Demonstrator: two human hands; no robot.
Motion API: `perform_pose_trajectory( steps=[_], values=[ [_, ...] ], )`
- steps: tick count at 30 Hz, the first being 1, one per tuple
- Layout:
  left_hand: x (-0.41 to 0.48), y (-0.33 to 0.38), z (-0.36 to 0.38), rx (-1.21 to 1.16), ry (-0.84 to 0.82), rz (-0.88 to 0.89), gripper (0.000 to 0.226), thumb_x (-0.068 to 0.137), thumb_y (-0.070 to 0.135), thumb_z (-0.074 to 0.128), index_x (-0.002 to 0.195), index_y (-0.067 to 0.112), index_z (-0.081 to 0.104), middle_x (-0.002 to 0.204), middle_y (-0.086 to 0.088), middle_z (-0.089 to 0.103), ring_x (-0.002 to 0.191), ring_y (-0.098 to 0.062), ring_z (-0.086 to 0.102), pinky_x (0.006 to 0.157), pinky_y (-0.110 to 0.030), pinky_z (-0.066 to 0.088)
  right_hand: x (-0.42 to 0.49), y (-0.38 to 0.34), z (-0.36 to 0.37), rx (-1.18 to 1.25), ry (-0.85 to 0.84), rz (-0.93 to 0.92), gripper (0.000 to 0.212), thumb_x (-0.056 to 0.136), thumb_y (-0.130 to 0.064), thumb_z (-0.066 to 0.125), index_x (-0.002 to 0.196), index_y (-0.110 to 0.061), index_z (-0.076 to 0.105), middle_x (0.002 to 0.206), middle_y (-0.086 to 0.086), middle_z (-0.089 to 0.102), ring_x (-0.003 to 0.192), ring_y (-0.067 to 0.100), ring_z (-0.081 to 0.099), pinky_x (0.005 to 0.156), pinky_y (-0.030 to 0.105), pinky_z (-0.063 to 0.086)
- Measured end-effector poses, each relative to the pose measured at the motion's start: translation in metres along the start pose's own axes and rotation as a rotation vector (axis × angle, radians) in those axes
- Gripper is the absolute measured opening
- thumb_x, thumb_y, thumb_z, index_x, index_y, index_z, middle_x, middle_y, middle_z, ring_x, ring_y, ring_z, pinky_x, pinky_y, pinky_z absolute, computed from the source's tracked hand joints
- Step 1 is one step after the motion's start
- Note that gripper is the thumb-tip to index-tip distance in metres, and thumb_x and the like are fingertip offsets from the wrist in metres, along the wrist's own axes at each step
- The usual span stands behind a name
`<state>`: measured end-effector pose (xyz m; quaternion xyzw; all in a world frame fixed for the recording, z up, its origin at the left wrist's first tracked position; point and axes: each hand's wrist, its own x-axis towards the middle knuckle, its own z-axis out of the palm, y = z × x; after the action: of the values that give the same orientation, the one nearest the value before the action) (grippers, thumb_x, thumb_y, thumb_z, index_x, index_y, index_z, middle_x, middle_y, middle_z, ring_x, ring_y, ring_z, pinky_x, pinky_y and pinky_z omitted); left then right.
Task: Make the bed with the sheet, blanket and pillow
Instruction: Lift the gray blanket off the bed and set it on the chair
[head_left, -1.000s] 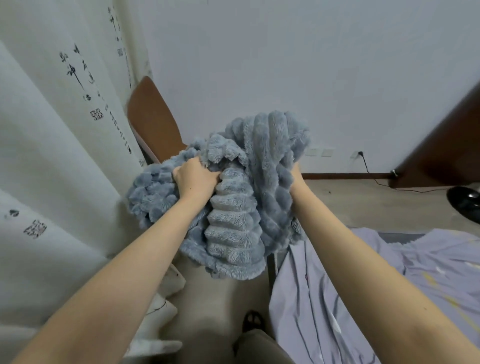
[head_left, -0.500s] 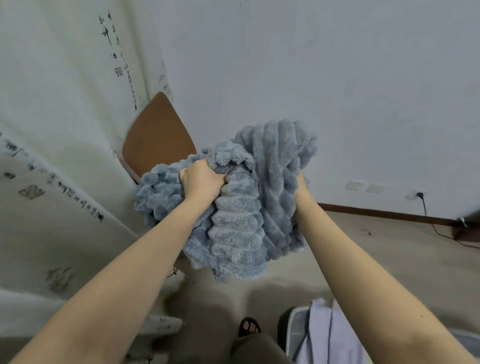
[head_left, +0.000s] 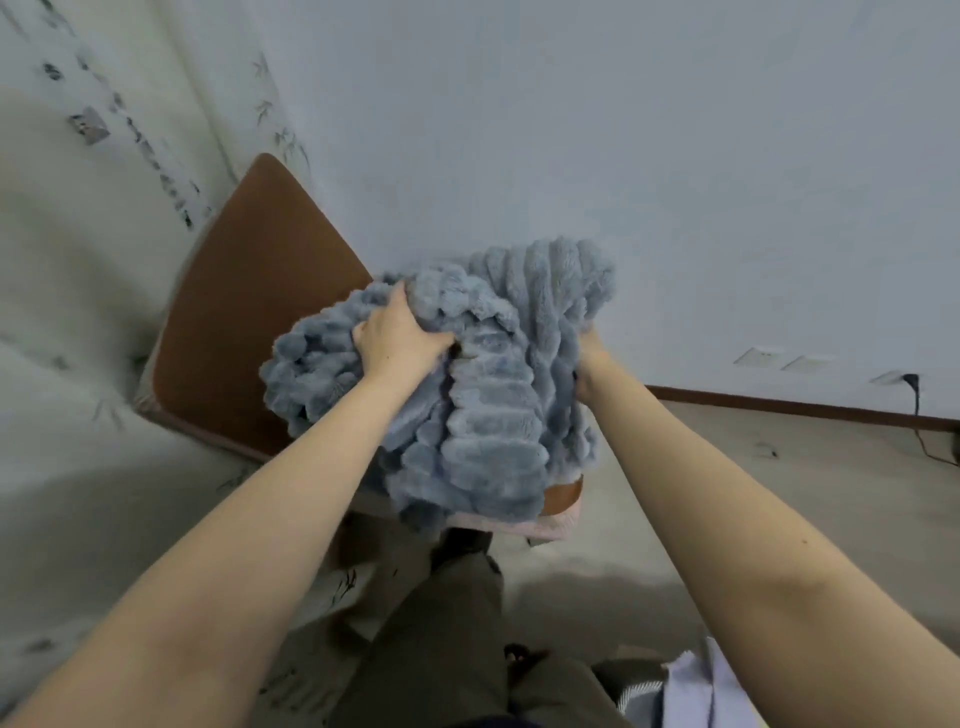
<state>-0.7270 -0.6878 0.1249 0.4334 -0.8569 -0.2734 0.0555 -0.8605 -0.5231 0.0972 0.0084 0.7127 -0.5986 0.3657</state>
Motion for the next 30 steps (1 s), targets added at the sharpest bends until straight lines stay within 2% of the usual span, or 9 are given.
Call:
perform_pose_trajectory(
  steps=[1,3,7,13,15,20,24,28,30],
  values=[
    [0.015,-0.007,0.012,-0.020,-0.135,-0.039,0.092,0.078,0.051,0.066,0.150,0.017,0.020,0.143,-0.011,0.047,0.132,-0.033,0.044,0.112,-0.050,0.029,0.010,0.006,0.002,-0.046,0.034,0.091,0.014,0.099,-0.013,0.043,0.109,-0.015,0.052,0.089,-0.002,0.056,0.084,0.021,0.054,0.064,0.026,0.053],
    [0.042,-0.026,0.036,0.033,-0.357,-0.085,0.099,0.085,0.059,0.055,0.154,0.022,-0.007,0.162,-0.004,0.010,0.148,-0.029,0.015,0.118,-0.056,0.007,0.034,0.022,0.003,-0.047,0.046,0.296,0.031,0.097,-0.018,0.043,0.127,-0.013,0.049,0.096,0.004,0.058,0.082,0.022,0.055,0.073,0.032,0.050],
    [0.072,-0.075,0.076,0.406,-0.709,-0.017,0.081,0.088,0.070,0.037,0.153,0.033,0.005,0.162,0.001,-0.014,0.149,-0.026,-0.011,0.116,-0.062,-0.001,0.066,0.067,0.002,-0.181,-0.026,0.364,0.063,0.095,-0.046,0.051,0.149,-0.025,0.029,0.150,0.002,0.039,0.130,0.028,0.045,0.099,0.042,0.043],
    [0.073,-0.129,0.125,0.531,-0.779,0.034,0.097,0.073,0.079,0.050,0.145,0.052,-0.009,0.157,0.005,-0.030,0.143,-0.023,-0.030,0.107,-0.071,-0.006,0.081,0.160,0.009,-0.678,-0.148,0.280,0.098,0.078,-0.054,0.071,0.152,-0.041,0.008,0.161,-0.008,-0.013,0.148,0.024,0.012,0.119,0.044,0.023],
    [0.076,-0.137,0.139,0.555,-0.780,0.102,0.096,0.074,0.079,0.048,0.145,0.053,-0.009,0.157,0.005,-0.030,0.143,-0.021,-0.030,0.108,-0.070,-0.004,0.087,0.182,0.011,-0.822,-0.156,0.274,0.098,0.081,-0.052,0.068,0.151,-0.045,0.000,0.159,-0.010,-0.022,0.147,0.023,0.017,0.119,0.047,0.021],
    [0.086,-0.143,0.157,0.539,-0.747,0.106,0.084,0.081,0.076,0.039,0.150,0.046,0.002,0.159,0.005,-0.022,0.145,-0.017,-0.023,0.115,-0.064,0.000,0.107,0.191,0.018,-0.800,-0.168,0.223,0.089,0.088,-0.043,0.063,0.151,-0.043,0.001,0.160,-0.008,-0.019,0.146,0.022,0.021,0.114,0.042,0.032],
    [0.075,-0.110,0.157,0.535,-0.588,0.162,0.078,0.085,0.072,0.032,0.151,0.040,0.004,0.159,0.003,-0.022,0.144,-0.017,-0.026,0.105,-0.071,-0.012,0.099,0.178,0.001,-0.728,-0.126,0.219,0.077,0.091,-0.040,0.061,0.153,-0.035,0.016,0.162,-0.010,-0.006,0.148,0.017,0.016,0.112,0.030,0.029],
    [0.046,-0.059,0.153,0.613,-0.533,0.518,0.071,0.093,0.062,0.030,0.153,0.030,0.011,0.162,-0.002,-0.011,0.148,-0.023,-0.016,0.099,-0.061,-0.031,0.053,0.174,-0.030,-0.669,0.024,0.201,0.061,0.096,-0.038,0.052,0.151,-0.026,0.028,0.160,-0.004,0.019,0.145,0.018,0.025,0.113,0.031,0.028],
    [0.029,-0.034,0.155,0.469,-0.683,0.657,0.064,0.096,0.053,0.036,0.152,0.027,0.019,0.163,0.000,-0.005,0.150,-0.020,-0.005,0.112,-0.055,-0.016,0.015,0.180,-0.049,-0.589,0.141,0.243,0.054,0.096,-0.036,0.052,0.147,-0.025,0.036,0.154,-0.001,0.035,0.138,0.019,0.038,0.108,0.030,0.033]
  ],
)
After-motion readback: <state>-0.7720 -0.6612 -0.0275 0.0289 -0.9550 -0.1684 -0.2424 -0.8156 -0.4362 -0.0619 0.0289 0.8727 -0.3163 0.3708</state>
